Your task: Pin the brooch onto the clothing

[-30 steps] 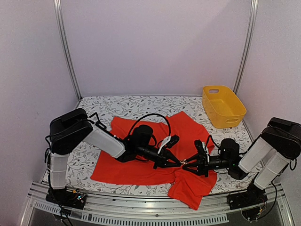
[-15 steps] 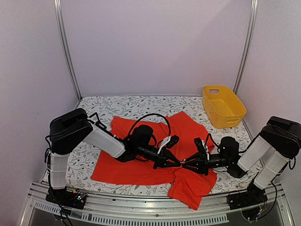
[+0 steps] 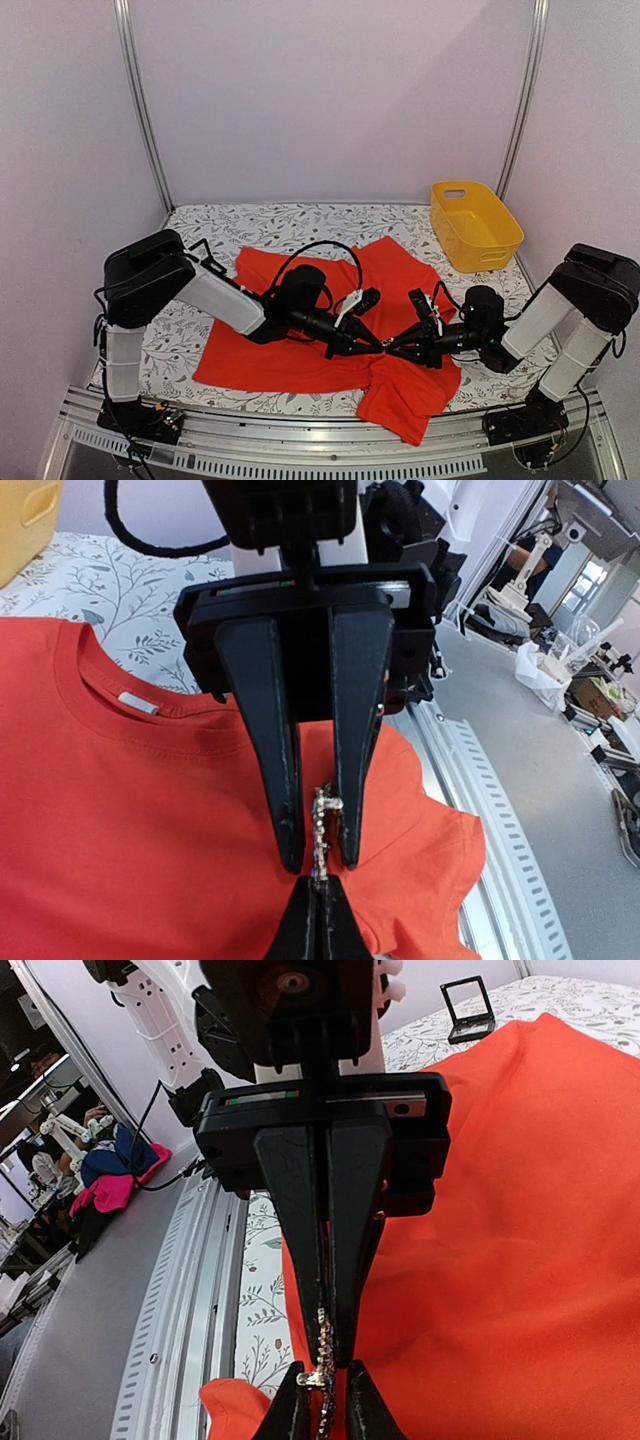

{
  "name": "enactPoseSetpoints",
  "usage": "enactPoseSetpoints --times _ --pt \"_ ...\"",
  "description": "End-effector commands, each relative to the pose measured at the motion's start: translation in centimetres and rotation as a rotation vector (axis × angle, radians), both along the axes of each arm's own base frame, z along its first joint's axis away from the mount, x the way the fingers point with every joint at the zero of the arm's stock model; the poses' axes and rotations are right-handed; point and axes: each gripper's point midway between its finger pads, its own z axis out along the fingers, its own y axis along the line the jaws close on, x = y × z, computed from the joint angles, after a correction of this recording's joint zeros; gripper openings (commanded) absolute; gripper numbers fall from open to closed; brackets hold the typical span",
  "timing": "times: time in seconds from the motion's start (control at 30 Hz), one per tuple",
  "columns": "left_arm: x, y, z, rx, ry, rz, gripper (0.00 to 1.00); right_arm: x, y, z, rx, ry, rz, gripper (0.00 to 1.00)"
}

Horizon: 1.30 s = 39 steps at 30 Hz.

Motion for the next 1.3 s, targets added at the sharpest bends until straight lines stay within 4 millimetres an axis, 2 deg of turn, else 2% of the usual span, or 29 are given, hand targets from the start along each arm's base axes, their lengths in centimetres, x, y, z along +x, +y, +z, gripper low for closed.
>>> enactPoseSetpoints --times 0.0,0.5,0.83,0.93,1.1,1.2,1.27 --pt "-0.9 0.1 1.6 -0.035 -0.029 -0.029 0.00 0.9 -0.1 -0.4 -0.014 0.036 -0.029 0.12" --pt "-0.8 0.4 1.5 -0.034 -0.039 -0.013 0.00 0.9 -0.5 -0.3 -0.011 0.059 -0.042 0.12" --pt "-0.3 0.5 1.0 -0.017 -0.049 0.014 0.00 -0.6 -1.0 0.9 0.016 0.002 0.009 0.31" --pt "-0.2 0.5 0.9 -0.014 -0.055 0.021 0.00 -0.7 -1.3 1.7 0.031 -0.021 0.012 0.33" --pt "0.2 0.3 0.5 -0.004 -0.080 0.054 0.00 1.1 -2.1 3.3 0.059 -0.011 -0.071 0.39" --pt "0.4 0.1 0.0 0.012 -0.125 0.077 0.00 3.8 -2.9 3.3 0.015 -0.007 -0.230 0.41" --pt "0.3 -0.1 -0.3 0.026 -0.158 0.090 0.00 6.1 -3.5 2.2 -0.079 0.026 -0.346 0.42"
